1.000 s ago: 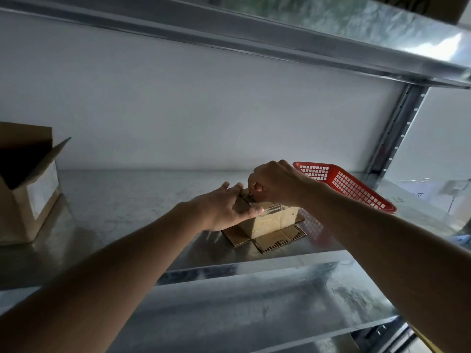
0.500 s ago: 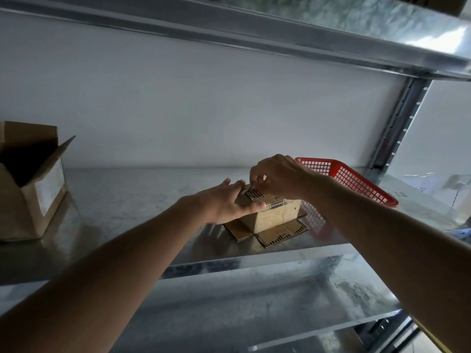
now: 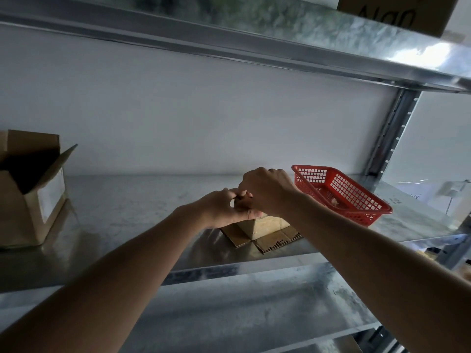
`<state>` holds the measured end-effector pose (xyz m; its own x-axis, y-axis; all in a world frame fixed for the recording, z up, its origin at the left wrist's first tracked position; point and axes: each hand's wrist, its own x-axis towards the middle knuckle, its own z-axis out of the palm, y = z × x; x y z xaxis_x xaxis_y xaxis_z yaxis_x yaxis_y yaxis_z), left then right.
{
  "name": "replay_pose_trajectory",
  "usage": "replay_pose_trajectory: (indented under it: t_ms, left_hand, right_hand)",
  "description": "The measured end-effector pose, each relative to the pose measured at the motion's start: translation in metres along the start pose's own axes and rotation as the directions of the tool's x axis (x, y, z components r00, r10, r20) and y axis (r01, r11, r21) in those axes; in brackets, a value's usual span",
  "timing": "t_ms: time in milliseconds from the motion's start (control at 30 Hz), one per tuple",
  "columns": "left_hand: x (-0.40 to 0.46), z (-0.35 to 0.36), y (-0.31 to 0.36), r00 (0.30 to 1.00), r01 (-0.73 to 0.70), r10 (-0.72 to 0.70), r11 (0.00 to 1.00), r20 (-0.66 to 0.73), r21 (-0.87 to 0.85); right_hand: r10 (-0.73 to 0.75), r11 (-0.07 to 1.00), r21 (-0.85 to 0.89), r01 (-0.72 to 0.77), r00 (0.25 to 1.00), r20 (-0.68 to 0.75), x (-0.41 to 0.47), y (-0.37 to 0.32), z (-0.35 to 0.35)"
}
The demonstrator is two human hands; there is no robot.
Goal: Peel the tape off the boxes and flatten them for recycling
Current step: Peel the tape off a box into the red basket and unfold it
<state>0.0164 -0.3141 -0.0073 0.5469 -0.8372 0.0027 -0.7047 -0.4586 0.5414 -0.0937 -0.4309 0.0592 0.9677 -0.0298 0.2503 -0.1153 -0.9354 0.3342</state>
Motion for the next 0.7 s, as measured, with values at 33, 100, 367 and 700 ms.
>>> replay_pose_trajectory:
  t_ms: [33, 100, 367, 700]
  left_hand:
    - [0.000, 0.001, 0.000, 1.000, 0.010, -0.010, 1.000, -0.006, 0.006]
    - [0.002, 0.003, 0.001, 1.000, 0.016, -0.015, 0.999, -0.020, 0.028]
    - [0.000, 0.000, 0.003, 0.997, -0.074, 0.077, 0.993, -0.025, 0.094]
    - [-0.005, 0.006, 0.000, 0.935, -0.267, 0.306, 0.940, -0.179, 0.212]
  right_hand:
    - [0.026, 0.999, -0.033, -0.026, 1.000, 0.005, 0.002, -0.004, -0.001]
    - [0.036, 0.994, -0.103, -0.037, 0.999, -0.012, 0.006, -0.011, -0.002]
    - [0.163, 0.969, 0.189, -0.157, 0.987, -0.014, 0.006, 0.005, 0.005]
    - [0.340, 0.676, 0.672, -0.302, 0.937, 0.079, -0.012, 0.031, 0.020]
